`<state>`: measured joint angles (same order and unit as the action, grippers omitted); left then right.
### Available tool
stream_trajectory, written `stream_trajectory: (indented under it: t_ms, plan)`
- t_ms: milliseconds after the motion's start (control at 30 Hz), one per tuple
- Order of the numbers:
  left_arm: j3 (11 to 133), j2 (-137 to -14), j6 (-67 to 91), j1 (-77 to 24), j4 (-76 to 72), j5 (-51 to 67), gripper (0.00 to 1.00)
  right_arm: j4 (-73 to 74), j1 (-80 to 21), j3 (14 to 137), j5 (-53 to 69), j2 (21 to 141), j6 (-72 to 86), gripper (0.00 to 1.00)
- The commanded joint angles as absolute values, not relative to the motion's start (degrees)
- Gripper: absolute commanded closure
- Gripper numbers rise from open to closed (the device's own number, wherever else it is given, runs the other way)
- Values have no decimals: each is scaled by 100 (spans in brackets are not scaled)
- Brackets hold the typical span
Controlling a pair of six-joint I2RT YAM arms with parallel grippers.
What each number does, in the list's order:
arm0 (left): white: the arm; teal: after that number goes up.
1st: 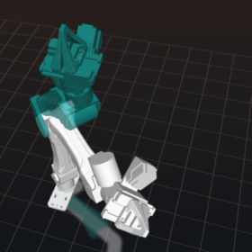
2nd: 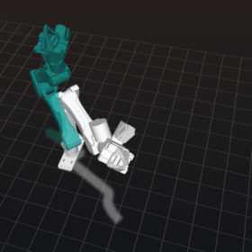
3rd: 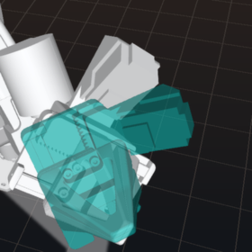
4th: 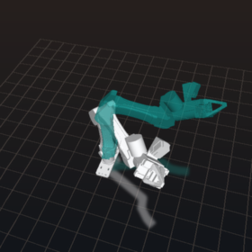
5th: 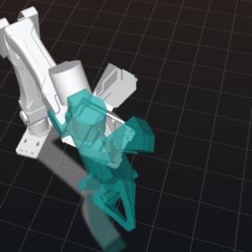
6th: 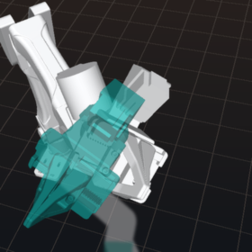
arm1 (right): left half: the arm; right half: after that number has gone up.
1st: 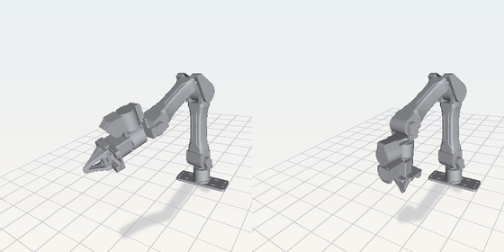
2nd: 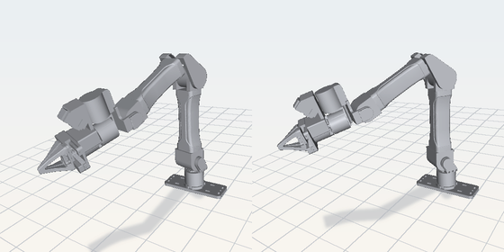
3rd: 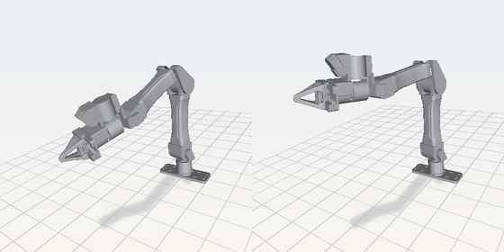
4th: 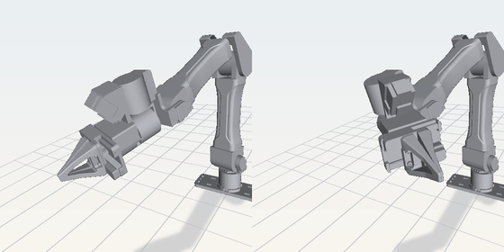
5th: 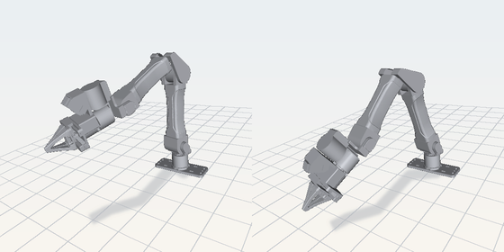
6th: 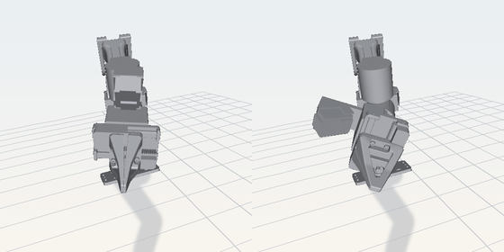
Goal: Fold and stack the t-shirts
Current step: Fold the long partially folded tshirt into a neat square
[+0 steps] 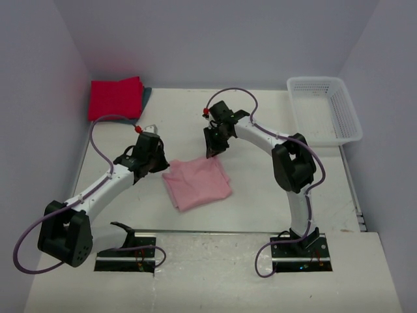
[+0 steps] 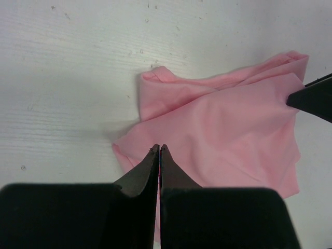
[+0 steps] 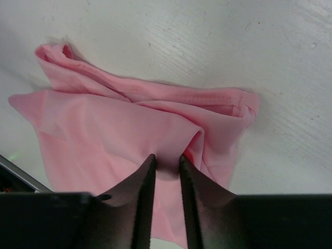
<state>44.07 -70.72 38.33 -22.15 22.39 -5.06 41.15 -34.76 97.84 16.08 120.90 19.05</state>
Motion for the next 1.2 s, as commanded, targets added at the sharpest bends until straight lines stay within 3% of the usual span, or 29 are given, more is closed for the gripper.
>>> stream_trajectory:
  t_ms: [0,133,233,267,433,1167]
  plan:
    - [4342,-6934,3762,-2162,2347,-747,100,4096,-3489,9914,1767,12173,1881,79]
    - [4245,-7040,3814,-2110,2443,-905,100,4096,-3489,9888,1697,12173,1881,99]
    - [4070,-7040,3867,-2013,2452,-967,89,4070,-3489,9835,1661,12103,1863,100]
    - [4008,-7023,3885,-2004,2417,-967,80,4052,-3489,9783,1626,12076,1855,100]
    - [3701,-6978,3946,-1793,2312,-757,67,4034,-3498,9765,1617,12032,1854,100]
    - [3946,-7163,3859,-1626,1916,-44,62,4043,-3498,9791,1661,12146,1793,100]
